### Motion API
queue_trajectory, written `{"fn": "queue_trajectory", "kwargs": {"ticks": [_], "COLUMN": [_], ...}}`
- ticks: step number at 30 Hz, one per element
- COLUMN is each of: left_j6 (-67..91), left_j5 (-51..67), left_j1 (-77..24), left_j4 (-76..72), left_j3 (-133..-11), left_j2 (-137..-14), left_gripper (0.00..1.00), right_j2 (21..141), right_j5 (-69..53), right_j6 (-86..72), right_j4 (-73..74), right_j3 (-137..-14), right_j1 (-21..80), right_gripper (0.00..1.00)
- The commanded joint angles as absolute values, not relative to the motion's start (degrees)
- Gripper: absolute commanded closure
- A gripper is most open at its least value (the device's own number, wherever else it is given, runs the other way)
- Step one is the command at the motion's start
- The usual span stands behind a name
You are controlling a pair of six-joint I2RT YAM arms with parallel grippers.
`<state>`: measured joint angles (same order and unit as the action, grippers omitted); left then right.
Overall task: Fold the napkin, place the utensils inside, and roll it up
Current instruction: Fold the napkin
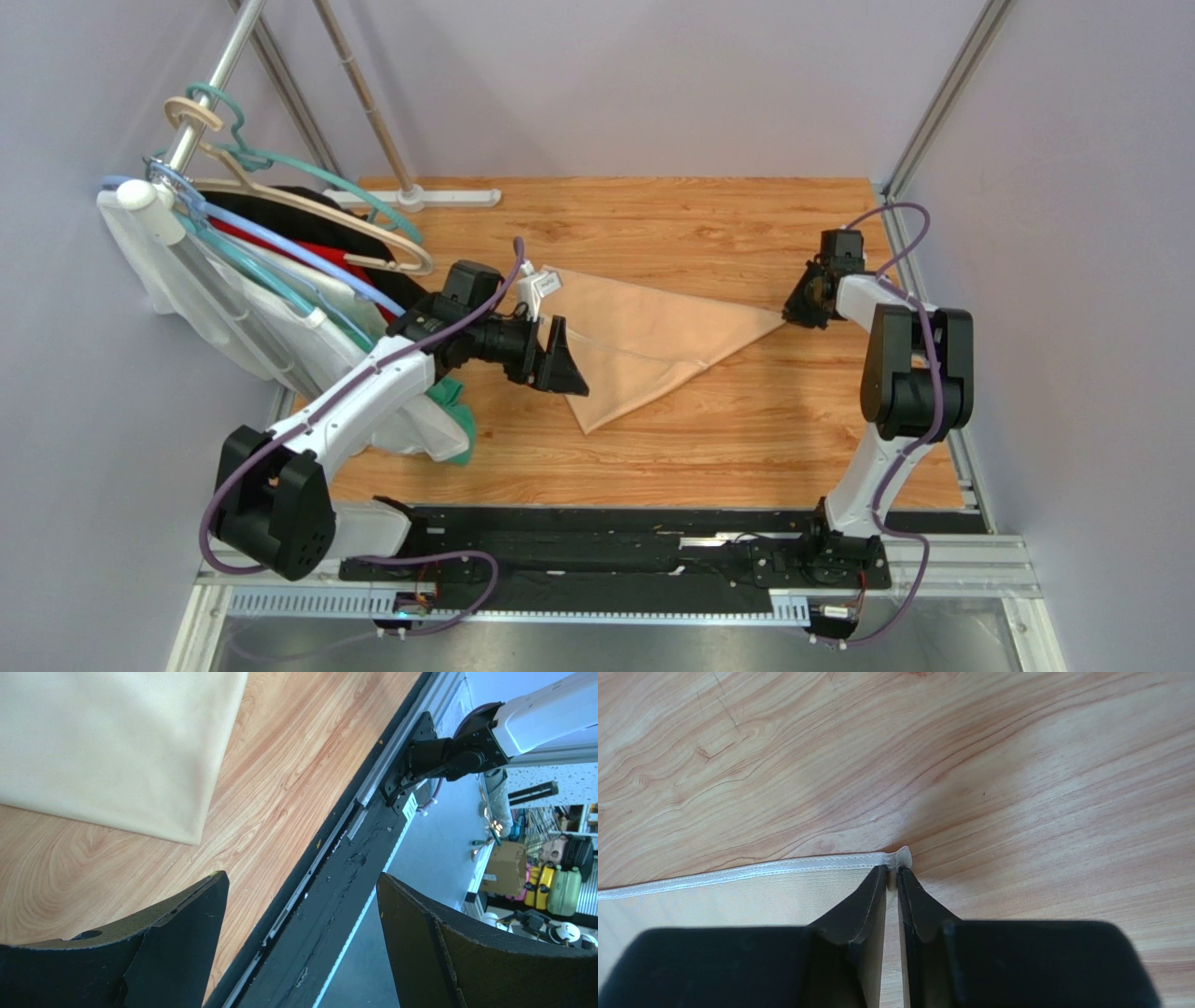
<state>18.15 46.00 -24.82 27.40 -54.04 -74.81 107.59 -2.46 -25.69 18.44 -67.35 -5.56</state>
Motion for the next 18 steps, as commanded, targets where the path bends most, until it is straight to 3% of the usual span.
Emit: {"fn": "queue_trajectory", "kwargs": {"ticks": [1,5,9,13,16,18], "left_j6": [18.46,18.54,18.54,18.54,18.63,18.63], "left_j5": [46.85,46.76,46.84,46.84,46.84,46.85], "left_j1": [-23.55,-23.55,-23.55,-23.55,-23.55,-23.55], "left_j4": [26.63,26.63,26.63,26.63,26.63,26.63], "left_j3": [-54.67,-54.67,-54.67,-54.67,-54.67,-54.67], "left_j2": [-74.36,-74.44,-74.44,-74.62,-74.53,-74.62], "left_gripper": [0.13,0.13,0.13,0.13,0.13,0.13], "right_j2": [107.40,106.70,107.49,108.72,109.07,108.99], "right_j5": [-1.41,-0.79,-0.79,-1.05,-1.14,-1.14], "right_j6": [-25.93,-26.10,-26.19,-26.28,-26.28,-26.19], "right_j4": [19.16,18.90,19.42,20.48,20.74,20.74], "right_j3": [-68.20,-67.59,-68.64,-69.78,-70.22,-70.22], "right_j1": [-5.98,-5.98,-5.98,-5.98,-5.98,-5.98], "right_gripper": [0.80,0.75,0.76,0.85,0.98,1.00]}}
